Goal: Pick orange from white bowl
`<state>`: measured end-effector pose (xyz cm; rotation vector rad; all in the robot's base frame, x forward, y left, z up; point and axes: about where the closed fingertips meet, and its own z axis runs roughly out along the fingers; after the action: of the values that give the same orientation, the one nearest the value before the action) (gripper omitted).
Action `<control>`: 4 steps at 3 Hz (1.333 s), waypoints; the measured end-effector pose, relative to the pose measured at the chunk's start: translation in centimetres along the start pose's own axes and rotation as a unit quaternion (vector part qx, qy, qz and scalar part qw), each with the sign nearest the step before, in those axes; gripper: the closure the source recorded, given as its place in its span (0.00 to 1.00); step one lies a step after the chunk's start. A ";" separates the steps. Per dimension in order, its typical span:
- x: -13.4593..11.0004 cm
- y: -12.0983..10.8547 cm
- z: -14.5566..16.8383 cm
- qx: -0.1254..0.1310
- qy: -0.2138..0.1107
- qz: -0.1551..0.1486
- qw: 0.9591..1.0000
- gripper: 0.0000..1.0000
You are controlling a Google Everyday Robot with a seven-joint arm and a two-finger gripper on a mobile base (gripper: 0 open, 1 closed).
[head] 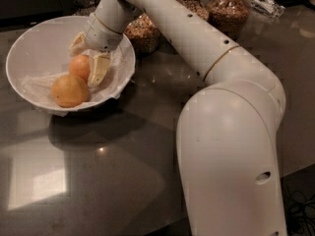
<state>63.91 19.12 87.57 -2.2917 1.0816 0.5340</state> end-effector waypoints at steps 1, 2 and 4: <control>-0.1 -0.1 1.1 -0.015 -0.010 -0.002 1.000 0.28; -0.3 -0.3 2.1 -0.027 -0.018 -0.004 0.999 0.47; -0.3 -0.9 1.7 -0.005 -0.038 -0.005 0.999 0.93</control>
Offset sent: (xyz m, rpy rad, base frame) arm -0.0021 0.0193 -0.0157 -0.0095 0.0670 0.0704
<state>64.24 20.76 86.70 -2.2657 1.0319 0.6174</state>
